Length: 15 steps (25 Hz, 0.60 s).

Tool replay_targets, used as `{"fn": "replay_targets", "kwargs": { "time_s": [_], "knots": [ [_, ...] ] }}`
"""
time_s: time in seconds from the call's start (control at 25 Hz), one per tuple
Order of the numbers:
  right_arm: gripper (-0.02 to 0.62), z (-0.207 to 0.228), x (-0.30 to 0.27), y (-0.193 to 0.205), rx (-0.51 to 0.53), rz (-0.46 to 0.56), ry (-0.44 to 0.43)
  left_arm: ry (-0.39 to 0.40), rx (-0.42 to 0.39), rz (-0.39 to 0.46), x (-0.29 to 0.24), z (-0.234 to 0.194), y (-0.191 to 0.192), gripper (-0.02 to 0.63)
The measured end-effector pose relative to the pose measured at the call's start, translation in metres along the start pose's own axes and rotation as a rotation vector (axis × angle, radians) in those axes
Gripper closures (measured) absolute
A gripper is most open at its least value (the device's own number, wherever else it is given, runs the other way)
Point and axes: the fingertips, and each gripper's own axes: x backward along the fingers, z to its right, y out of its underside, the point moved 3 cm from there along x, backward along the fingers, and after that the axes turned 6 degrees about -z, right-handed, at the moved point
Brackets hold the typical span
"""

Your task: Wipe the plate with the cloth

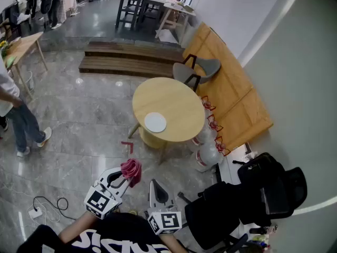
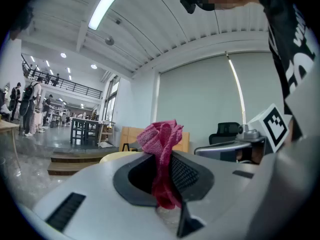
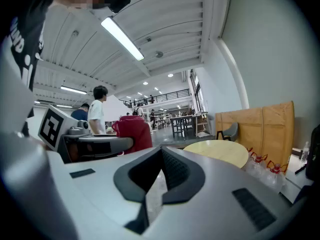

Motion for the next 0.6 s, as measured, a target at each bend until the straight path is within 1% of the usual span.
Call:
{"fn": "replay_targets", "kwargs": {
  "time_s": [0.16,0.32,0.44,0.6],
  "knots": [
    [0.574,0.001,0.001,-0.001,-0.005,-0.003,0.003,0.011,-0.01,0.021,0.0,0.0,0.0,0.538],
    [0.574,0.002,0.003,-0.002,-0.009,0.001,0.007,0.003,0.001,0.011,0.002,0.002,-0.014,0.538],
    [0.574,0.004,0.005,-0.003,-0.001,0.001,0.008,0.011,-0.009,0.016,-0.001,0.005,-0.009,0.538],
    [0.574,0.01,0.011,-0.004,-0.012,0.008,0.005,0.011,-0.009,0.012,-0.002,0.01,-0.011,0.538]
  ]
}}
